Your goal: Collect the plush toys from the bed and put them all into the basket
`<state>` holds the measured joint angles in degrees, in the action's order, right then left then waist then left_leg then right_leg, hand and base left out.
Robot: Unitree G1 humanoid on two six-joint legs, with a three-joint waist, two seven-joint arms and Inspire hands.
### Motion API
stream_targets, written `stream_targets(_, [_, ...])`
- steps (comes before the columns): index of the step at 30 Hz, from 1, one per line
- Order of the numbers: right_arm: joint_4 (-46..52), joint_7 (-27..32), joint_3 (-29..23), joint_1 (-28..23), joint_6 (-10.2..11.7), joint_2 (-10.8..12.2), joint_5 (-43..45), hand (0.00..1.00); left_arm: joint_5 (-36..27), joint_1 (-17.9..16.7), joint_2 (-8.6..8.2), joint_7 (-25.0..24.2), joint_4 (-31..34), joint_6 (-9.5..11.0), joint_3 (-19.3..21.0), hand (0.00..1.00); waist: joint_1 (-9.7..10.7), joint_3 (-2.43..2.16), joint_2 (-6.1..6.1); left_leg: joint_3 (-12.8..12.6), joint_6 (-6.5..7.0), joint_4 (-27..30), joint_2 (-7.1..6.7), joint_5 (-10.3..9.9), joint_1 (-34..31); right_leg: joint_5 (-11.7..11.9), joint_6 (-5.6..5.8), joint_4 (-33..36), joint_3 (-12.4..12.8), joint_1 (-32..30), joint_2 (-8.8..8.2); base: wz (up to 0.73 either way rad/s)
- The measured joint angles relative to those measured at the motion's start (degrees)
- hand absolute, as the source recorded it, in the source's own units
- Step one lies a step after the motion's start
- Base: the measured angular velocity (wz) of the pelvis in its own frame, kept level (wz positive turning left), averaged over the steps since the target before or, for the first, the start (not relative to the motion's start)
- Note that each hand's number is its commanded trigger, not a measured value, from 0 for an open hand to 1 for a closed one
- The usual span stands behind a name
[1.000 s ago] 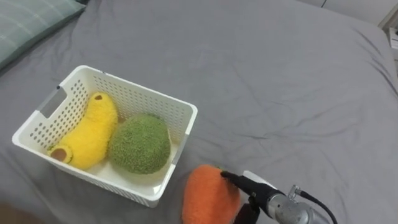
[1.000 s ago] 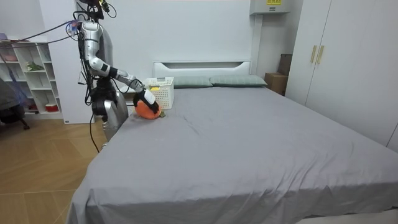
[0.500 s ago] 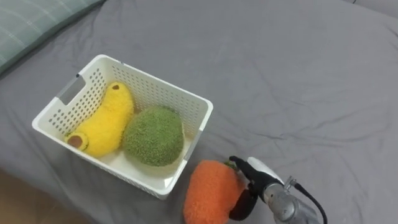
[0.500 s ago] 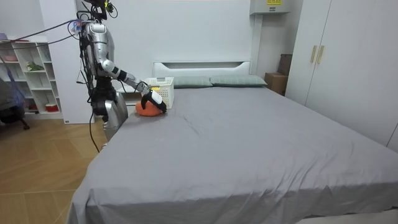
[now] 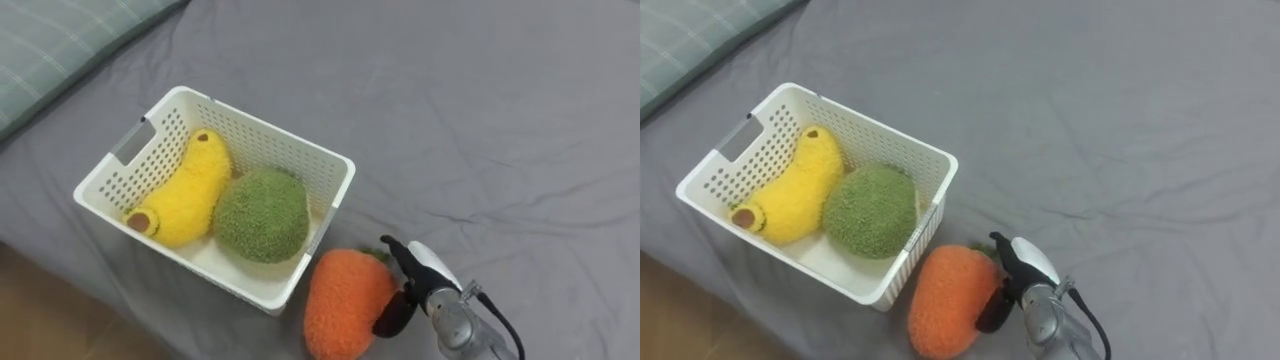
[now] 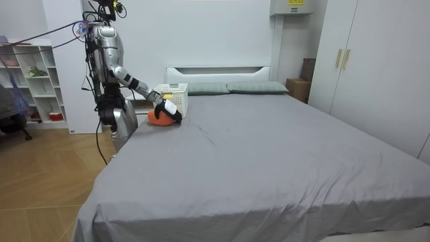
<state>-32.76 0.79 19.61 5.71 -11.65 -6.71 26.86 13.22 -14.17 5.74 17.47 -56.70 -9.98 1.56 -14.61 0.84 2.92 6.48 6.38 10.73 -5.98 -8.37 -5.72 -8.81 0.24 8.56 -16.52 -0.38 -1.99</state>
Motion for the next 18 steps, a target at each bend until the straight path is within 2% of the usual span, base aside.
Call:
stream_targets(10, [-0.09,1.05,0.08,0.01,0.59,-0.06,-2.91,0.00,-0.09,-0.25,-0.23,-0.15,-0.12,-0.81,-0.43,0.00,-0.07,0.11,-0.68,0.13,0.00,0.00,-0.01,0.00,0.17,0.00,0.00,0.01,-0.14,0.37,0.01,0.00])
stream_targets(18, [-0.82,-1.18,4.11,0.06,0.61,-0.27,-2.61,0.00,-0.01,0.16,-0.20,-0.71,-0.22,-1.02,-1.30,0.00,0.04,0.10,-0.75,0.90,-0.03,0.11,-0.13,0.01,-0.05,0.00,0.00,0.00,-1.26,0.39,-0.28,0.03])
